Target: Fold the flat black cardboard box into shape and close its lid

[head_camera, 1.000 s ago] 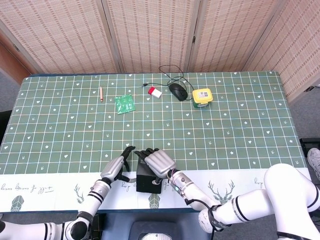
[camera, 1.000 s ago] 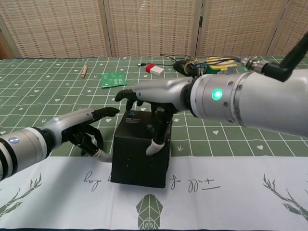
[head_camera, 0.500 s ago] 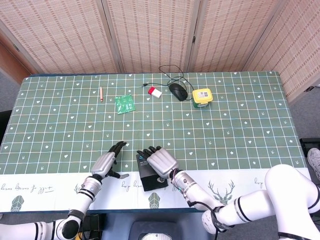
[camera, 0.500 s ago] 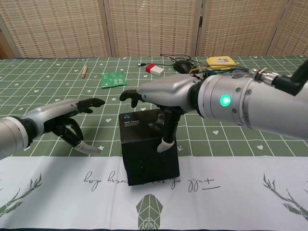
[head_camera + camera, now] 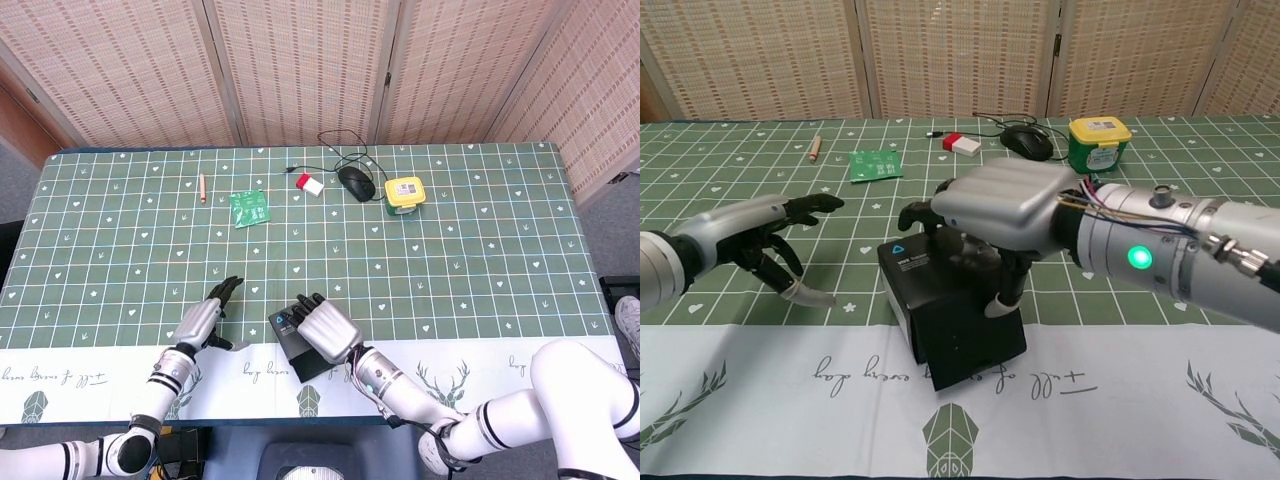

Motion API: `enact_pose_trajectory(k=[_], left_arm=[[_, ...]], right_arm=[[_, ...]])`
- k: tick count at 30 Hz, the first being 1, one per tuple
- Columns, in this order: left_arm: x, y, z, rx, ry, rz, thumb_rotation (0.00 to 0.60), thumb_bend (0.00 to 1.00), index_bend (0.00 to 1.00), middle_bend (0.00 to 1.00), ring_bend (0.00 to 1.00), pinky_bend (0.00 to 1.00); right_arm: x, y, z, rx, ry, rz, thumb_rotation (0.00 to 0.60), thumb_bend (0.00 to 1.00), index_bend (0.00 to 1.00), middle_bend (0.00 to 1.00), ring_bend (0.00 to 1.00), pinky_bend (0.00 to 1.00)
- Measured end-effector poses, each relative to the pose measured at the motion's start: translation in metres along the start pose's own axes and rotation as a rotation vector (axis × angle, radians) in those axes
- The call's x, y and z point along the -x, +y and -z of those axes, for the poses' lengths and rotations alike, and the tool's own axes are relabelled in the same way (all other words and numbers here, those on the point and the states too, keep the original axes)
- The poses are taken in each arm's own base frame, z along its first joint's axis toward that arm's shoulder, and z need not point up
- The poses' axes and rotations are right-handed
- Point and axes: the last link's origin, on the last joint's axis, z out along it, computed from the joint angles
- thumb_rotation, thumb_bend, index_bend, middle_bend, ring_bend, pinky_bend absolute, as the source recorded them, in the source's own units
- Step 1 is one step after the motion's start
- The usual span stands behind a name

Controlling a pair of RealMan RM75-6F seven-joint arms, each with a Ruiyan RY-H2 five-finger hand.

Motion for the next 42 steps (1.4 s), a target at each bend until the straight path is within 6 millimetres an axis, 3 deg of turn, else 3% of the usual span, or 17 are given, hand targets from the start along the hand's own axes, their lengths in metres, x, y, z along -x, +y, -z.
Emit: enact_pose_trajectory(k=[15, 30, 39, 41, 42], left_arm=[[-0.007, -0.003, -0.003, -0.013, 0.006, 0.032, 0.600, 0.04, 0.00, 0.00, 0.00, 0.35], [-0.013, -0.005, -0.004, -0.017, 0.016, 0.052, 0.600, 0.04, 0.00, 0.00, 0.00, 0.35], [-0.015, -0.004, -0.003, -0.011, 0.019, 0.050, 0.600, 0.04, 0.00, 0.00, 0.00, 0.34], [-0.017, -0.003, -0.004, -0.006, 0.023, 0.048, 0.600, 0.04, 0.00, 0.00, 0.00, 0.34], [-0.019, -0.002, -0.004, -0.003, 0.027, 0.047, 0.600, 0.04, 0.00, 0.00, 0.00, 0.34]], right_arm=[[0.032, 0.014, 0.005, -0.058, 0.199, 0.235, 0.600, 0.19, 0.35, 0.34, 0.22, 0.30], [0.048, 0.017, 0.003, -0.087, 0.306, 0.282, 0.600, 0.28, 0.53, 0.44, 0.29, 0.32], [0.046, 0.018, 0.001, -0.076, 0.334, 0.273, 0.600, 0.29, 0.54, 0.42, 0.29, 0.32], [0.044, 0.020, 0.002, -0.064, 0.339, 0.265, 0.600, 0.29, 0.45, 0.34, 0.25, 0.32], [0.043, 0.020, 0.002, -0.057, 0.341, 0.266, 0.600, 0.29, 0.36, 0.27, 0.21, 0.32]])
